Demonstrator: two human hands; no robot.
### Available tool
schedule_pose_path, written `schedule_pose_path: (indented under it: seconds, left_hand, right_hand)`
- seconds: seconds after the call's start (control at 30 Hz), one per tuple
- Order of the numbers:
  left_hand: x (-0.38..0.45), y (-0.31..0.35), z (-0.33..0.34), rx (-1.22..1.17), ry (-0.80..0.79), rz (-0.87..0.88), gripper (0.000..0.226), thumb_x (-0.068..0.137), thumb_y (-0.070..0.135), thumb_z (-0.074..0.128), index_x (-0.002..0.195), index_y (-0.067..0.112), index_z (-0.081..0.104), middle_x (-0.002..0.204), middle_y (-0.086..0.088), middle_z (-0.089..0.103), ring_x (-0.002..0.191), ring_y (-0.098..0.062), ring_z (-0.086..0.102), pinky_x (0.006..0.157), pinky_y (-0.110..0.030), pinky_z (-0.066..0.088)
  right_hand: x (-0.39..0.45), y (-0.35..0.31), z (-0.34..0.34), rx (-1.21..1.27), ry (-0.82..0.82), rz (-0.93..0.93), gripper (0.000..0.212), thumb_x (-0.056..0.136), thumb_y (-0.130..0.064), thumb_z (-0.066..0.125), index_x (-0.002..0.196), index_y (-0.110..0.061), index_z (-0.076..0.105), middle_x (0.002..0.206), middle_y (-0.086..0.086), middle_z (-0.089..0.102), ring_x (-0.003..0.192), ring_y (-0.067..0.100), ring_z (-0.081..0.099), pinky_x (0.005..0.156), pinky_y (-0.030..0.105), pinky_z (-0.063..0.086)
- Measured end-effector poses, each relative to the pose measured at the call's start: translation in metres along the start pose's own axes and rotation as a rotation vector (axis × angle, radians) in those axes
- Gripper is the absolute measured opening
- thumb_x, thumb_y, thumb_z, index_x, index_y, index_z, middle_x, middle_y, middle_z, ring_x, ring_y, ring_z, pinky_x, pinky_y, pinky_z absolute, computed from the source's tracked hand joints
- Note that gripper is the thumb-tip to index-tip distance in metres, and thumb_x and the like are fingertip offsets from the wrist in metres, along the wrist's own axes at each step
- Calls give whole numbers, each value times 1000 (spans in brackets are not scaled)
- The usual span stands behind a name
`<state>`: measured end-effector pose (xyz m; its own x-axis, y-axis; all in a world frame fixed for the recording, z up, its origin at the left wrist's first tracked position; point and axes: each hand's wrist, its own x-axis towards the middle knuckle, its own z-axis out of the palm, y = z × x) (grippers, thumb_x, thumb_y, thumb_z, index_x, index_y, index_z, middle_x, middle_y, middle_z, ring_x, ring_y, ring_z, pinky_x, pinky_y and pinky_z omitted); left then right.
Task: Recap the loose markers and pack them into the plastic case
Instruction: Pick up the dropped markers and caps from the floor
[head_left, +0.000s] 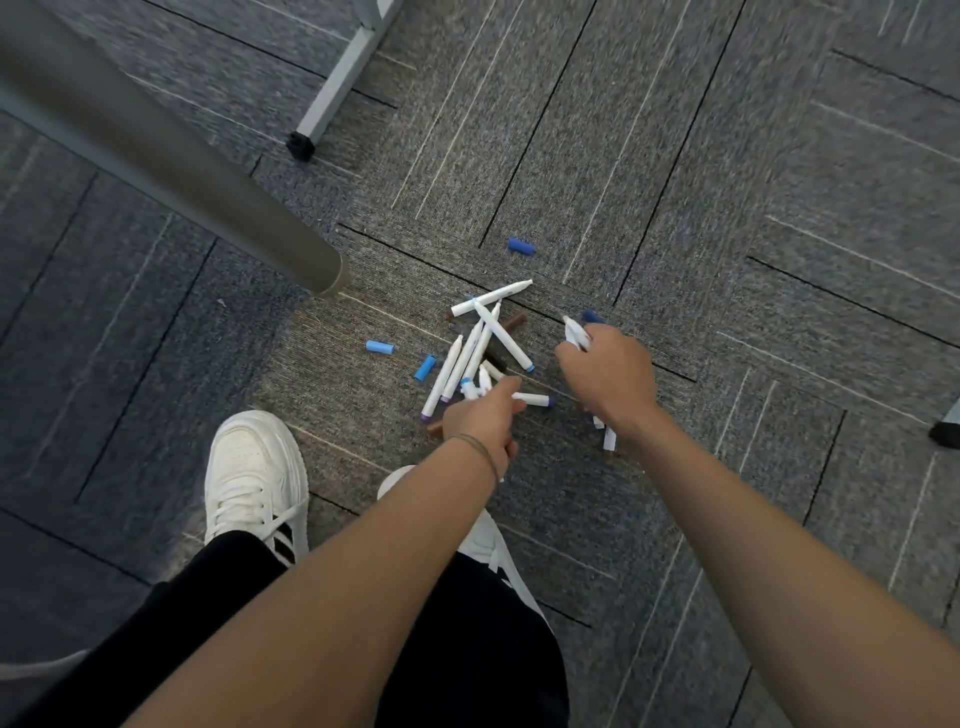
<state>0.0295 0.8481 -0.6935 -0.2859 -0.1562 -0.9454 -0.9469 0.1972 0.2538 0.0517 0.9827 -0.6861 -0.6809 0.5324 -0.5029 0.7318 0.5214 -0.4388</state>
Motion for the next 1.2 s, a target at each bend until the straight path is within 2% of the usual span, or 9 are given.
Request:
schedule_pose_path:
  seconds: [0.1,0.17,0.3,0.5,0.63,0.87,0.93,1.03,1.2]
  left_hand:
    - [21,0,9,-30,84,-25,51,74,54,78,92,7,74,72,-5,64,57,-19,50,46,-26,49]
    - [36,1,13,-39,135,5,57,67,57,79,94,7,72,88,-9,73,65,-24,61,69,-40,62]
    - [42,3,18,-85,172,15,63,59,38,82,110,7,63,97,-12,70,86,-29,68,83,-46,60]
    - [18,1,6,-93,101,107,29,81,36,70,91,11,63,75,-5,64,61,-20,56,62,-32,48]
    - [-1,6,-11,-85,60,236,18,84,27,62,76,12,56,64,-8,56,50,-20,49,51,-27,41]
    - [-7,34,-49,-75,52,334,26,92,16,61,70,7,50,45,-3,46,35,-17,44,38,-23,40]
    - [-3,46,-50,-94,-18,347,22,95,11,54,74,3,50,50,-8,50,37,-20,48,44,-30,49]
    - [9,66,-45,-74,-104,348,12,96,3,50,85,0,54,57,-13,52,42,-23,51,42,-28,48]
    - [34,105,-26,605,92,768,10,93,21,59,91,14,65,68,0,57,60,-18,52,52,-26,39]
  right_hand:
    - [2,-2,-7,11,16,-9,29,92,-31,50,65,-20,43,60,0,48,56,22,44,52,32,27]
    - [5,-4,-7,-2,1,-19,29,92,-32,48,67,-19,43,62,1,50,57,23,45,53,33,30]
    - [14,-13,-5,48,-95,-14,27,82,-34,38,81,-13,55,76,10,69,72,34,69,70,47,58]
    - [33,-37,2,-51,-86,-92,18,88,-23,59,72,-19,53,63,-2,53,56,18,49,51,28,33]
    - [41,-57,16,-219,-36,-175,10,85,-29,69,82,-20,65,70,-6,59,66,18,58,54,29,38]
    - [45,-64,37,-376,-3,-311,19,88,-33,66,80,-19,56,76,1,61,69,24,56,59,32,37]
    - [43,-65,35,-221,-12,-228,23,87,-34,65,74,-17,56,69,0,59,63,21,54,57,31,37]
    - [39,-61,23,290,-39,-44,26,87,-28,62,63,-17,56,58,-1,55,53,19,50,53,31,36]
    - [30,-33,-10,742,-112,200,5,95,-7,55,91,-7,56,66,6,56,48,17,49,41,24,40]
